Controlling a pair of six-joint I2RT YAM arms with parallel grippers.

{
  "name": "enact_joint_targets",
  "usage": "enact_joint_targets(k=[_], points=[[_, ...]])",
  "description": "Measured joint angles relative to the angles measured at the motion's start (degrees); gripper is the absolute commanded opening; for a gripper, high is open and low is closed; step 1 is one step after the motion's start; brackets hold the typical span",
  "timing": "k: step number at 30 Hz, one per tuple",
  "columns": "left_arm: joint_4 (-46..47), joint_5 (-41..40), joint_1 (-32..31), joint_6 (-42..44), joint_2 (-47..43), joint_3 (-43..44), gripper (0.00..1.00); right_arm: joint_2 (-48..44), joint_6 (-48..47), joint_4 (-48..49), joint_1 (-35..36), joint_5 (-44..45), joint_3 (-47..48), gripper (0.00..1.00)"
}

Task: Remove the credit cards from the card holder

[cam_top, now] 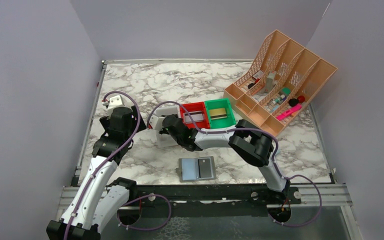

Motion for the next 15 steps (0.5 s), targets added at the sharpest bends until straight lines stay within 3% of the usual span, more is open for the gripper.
enact_joint_targets(k=[15], points=[[0.0, 0.6, 0.0, 0.1, 0.0, -0.3, 0.99, 0.0, 0.3, -0.6, 0.0, 0.1, 0.1, 0.39]])
